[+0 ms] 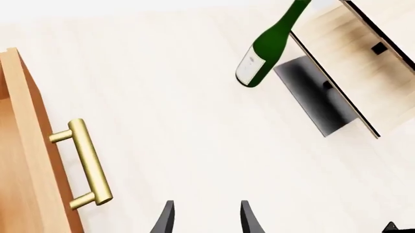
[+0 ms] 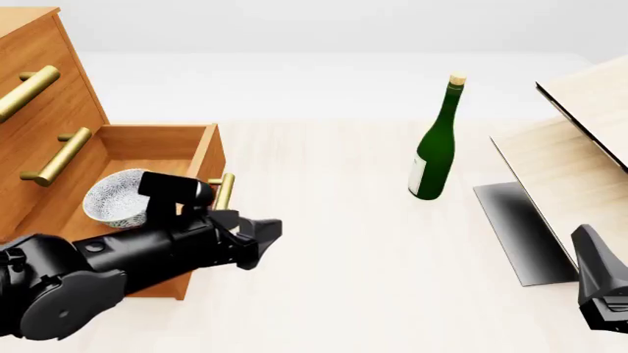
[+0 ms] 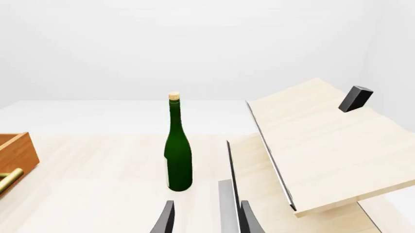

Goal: Put the bowl in the bottom drawer of the cabinet and close it.

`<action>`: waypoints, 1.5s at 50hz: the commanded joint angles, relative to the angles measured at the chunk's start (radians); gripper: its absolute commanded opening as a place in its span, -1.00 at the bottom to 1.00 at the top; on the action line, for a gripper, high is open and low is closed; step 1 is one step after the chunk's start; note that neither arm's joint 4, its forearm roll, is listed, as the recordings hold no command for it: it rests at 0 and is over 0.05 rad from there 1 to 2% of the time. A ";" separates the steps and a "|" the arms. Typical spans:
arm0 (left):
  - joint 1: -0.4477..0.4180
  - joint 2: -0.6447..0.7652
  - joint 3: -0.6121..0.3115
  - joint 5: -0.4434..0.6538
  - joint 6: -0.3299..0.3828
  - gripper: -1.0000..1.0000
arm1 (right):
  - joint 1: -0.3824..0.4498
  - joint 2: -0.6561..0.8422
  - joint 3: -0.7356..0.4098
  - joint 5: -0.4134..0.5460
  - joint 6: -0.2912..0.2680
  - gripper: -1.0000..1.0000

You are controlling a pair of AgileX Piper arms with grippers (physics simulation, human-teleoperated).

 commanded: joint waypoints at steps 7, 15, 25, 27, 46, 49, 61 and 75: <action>-0.003 0.070 0.010 -0.040 -0.108 1.00 | 0.000 0.000 0.000 0.001 0.000 1.00; 0.018 0.108 0.013 -0.053 -0.121 1.00 | 0.000 0.000 0.000 0.001 0.000 1.00; 0.009 0.154 0.024 -0.076 -0.184 1.00 | 0.000 0.000 0.000 0.001 0.000 1.00; 0.009 0.154 0.024 -0.076 -0.184 1.00 | 0.000 0.000 0.000 0.001 0.000 1.00; 0.056 0.214 0.040 -0.106 -0.246 1.00 | 0.000 0.000 0.000 0.001 -0.001 1.00; 0.062 0.218 0.042 -0.107 -0.251 1.00 | 0.000 0.000 0.000 0.001 -0.001 1.00; 0.107 0.265 0.026 -0.105 -0.251 1.00 | 0.000 0.000 0.000 0.001 0.000 1.00; 0.155 0.295 0.022 -0.106 -0.239 1.00 | 0.000 0.000 0.000 0.001 0.000 1.00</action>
